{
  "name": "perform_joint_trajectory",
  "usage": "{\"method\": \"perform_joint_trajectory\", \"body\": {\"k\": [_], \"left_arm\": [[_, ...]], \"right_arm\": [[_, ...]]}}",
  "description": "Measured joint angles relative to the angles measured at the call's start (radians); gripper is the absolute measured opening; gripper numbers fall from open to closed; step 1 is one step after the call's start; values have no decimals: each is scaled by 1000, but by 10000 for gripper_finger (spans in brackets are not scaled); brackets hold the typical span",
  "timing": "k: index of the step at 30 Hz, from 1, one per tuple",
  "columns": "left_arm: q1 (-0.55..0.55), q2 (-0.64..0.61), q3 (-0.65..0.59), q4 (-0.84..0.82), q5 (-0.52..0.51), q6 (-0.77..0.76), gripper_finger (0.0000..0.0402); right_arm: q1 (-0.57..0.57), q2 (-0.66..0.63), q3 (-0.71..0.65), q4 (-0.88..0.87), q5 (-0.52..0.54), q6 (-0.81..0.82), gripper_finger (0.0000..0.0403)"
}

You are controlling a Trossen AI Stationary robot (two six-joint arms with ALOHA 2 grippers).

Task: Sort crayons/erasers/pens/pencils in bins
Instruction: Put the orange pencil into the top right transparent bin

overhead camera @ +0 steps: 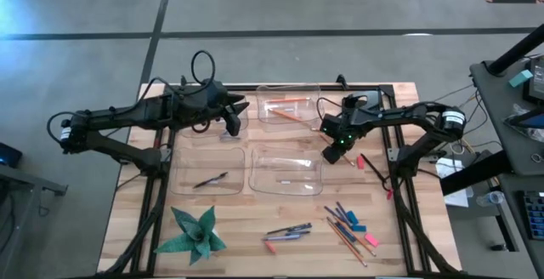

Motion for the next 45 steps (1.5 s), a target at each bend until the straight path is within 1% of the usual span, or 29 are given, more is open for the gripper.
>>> {"method": "perform_joint_trajectory", "body": {"k": [5,7,13,17,19,24,27,31,33,36,38,41,43,45], "left_arm": [[0,0,0,0,0,0,116],[0,0,0,0,0,0,116],[0,0,0,0,0,0,116],[0,0,0,0,0,0,116],[0,0,0,0,0,0,116],[0,0,0,1,0,0,116],[0,0,0,1,0,0,116],[0,0,0,3,0,0,116],[0,0,0,3,0,0,116],[0,0,0,5,0,0,116],[0,0,0,5,0,0,116],[0,0,-1,5,0,0,116],[0,0,-1,5,5,0,116],[0,0,-1,4,7,-1,116]], "right_arm": [[-3,-44,1,-5,-53,-27,12],[-1,-72,2,-57,-80,-42,11],[-4,-187,30,-192,-85,-76,10],[-3,-266,64,-214,-96,-120,9],[-3,-299,84,-231,-96,-168,9],[-3,-347,181,-197,-95,-285,6],[-4,-345,234,-70,-93,-342,6],[-24,-301,294,186,-79,-415,6],[-35,-256,321,322,-37,-440,6],[-55,-160,373,473,-23,-487,7],[-65,-83,419,486,-24,-527,7],[-77,33,471,448,-23,-621,7],[-82,96,493,432,-20,-703,8],[-91,145,515,427,-18,-739,8]]}}
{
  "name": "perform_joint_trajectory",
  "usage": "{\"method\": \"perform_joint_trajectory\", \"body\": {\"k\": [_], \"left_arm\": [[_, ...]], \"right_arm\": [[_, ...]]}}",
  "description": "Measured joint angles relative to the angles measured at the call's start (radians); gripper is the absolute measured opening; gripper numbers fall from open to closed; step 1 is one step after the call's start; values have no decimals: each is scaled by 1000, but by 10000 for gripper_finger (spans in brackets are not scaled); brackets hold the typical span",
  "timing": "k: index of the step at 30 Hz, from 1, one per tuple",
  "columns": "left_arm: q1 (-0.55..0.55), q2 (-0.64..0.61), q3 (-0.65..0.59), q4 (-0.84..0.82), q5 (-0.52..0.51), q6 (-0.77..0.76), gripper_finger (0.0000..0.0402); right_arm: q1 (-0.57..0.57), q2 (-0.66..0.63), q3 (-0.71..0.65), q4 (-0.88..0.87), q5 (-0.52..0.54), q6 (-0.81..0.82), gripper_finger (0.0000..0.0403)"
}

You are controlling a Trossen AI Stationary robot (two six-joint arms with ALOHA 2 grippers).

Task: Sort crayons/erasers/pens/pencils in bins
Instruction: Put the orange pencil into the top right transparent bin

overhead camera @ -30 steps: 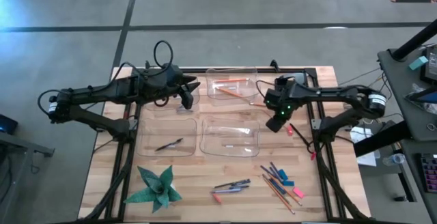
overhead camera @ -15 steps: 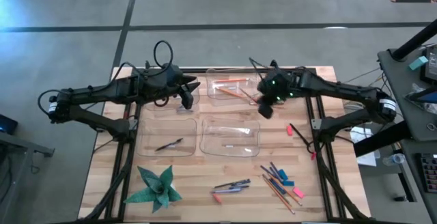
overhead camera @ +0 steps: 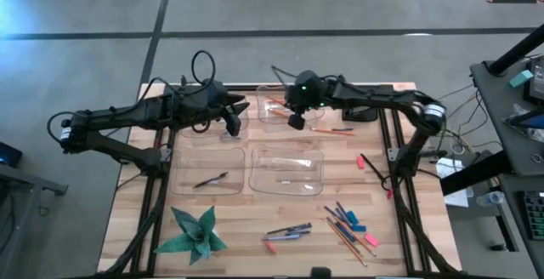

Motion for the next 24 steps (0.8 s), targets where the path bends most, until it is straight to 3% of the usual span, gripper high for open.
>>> {"method": "perform_joint_trajectory", "body": {"k": [12,24], "left_arm": [[-1,0,0,0,6,-8,116],[-1,0,0,2,6,-25,116]], "right_arm": [[-90,72,34,-250,0,-13,8],[-111,201,57,-245,-2,-2,8]]}}
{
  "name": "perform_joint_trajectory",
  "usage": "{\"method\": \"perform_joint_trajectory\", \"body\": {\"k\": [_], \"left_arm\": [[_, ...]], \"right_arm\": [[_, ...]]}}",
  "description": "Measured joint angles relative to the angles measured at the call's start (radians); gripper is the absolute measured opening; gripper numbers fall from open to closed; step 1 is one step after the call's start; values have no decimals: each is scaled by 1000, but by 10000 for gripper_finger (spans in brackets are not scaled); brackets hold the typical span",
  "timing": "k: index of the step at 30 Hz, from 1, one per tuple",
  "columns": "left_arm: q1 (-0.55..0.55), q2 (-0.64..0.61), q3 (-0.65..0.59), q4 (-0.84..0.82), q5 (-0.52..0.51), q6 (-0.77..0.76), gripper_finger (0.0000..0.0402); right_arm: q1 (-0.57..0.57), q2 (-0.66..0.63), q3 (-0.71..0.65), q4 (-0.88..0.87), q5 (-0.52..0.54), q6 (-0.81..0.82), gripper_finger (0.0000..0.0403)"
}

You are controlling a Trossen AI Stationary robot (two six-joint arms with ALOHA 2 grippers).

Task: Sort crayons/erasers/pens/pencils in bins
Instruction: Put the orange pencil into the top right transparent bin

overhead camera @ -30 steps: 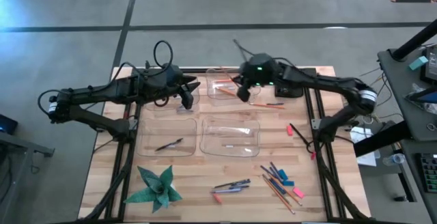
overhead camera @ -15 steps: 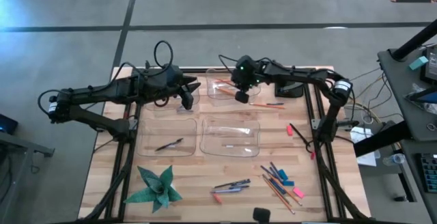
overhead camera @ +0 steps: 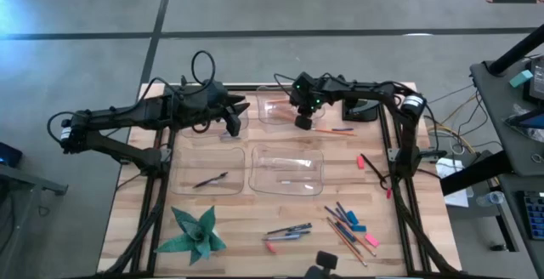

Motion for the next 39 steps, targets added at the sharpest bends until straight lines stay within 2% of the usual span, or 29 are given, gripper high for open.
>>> {"method": "perform_joint_trajectory", "body": {"k": [10,14,18,22,26,31,39], "left_arm": [[0,0,0,-1,0,-3,116],[0,0,0,-3,-1,-3,116],[0,0,0,-3,-1,-1,116],[0,0,0,-3,-1,-1,116],[0,0,0,-3,-1,-1,116],[0,0,0,-2,-1,-1,116],[0,0,0,-2,-1,-1,116]], "right_arm": [[0,-13,11,-1,1,58,9],[0,-65,11,-8,2,115,14],[0,-148,11,-42,3,160,38],[0,-257,11,-167,3,213,77],[0,-357,0,-388,3,337,109],[0,-467,-66,-592,3,437,126],[0,-576,-282,-590,3,458,128]]}}
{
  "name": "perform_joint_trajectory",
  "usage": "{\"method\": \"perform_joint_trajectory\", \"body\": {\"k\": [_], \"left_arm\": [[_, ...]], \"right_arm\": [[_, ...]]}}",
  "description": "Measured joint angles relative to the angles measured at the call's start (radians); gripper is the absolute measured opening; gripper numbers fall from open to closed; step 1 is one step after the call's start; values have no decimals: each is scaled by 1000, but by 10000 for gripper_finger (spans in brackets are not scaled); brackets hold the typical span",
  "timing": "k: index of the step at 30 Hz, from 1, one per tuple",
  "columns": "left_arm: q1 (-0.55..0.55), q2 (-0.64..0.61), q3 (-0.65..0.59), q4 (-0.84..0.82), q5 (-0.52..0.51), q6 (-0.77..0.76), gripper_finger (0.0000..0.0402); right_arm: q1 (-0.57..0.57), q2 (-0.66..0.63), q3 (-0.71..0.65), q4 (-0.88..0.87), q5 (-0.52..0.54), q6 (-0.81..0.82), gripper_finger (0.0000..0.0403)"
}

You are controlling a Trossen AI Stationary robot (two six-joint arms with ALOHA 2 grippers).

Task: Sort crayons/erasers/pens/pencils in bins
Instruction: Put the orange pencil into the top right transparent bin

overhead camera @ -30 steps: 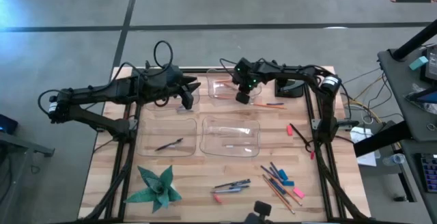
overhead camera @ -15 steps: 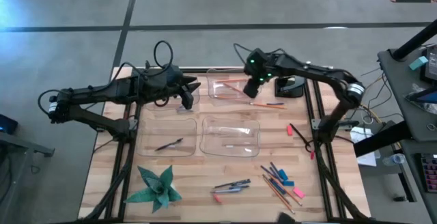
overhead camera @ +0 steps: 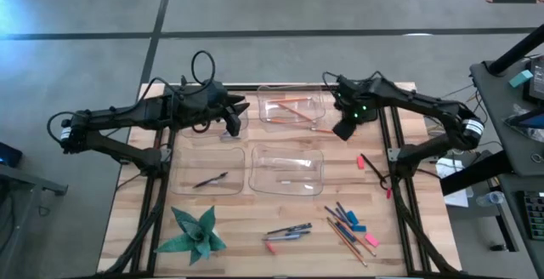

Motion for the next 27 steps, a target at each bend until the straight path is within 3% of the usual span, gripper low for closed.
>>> {"method": "perform_joint_trajectory", "body": {"k": [9,15,20,27], "left_arm": [[0,0,0,3,0,0,116],[0,0,0,5,0,-3,116],[0,0,0,5,0,-52,116],[0,0,0,5,2,-53,116]], "right_arm": [[-8,69,-197,194,0,52,128],[-10,165,-212,285,14,5,128],[-15,214,-206,293,121,-56,128],[-16,230,-206,322,128,-125,128]]}}
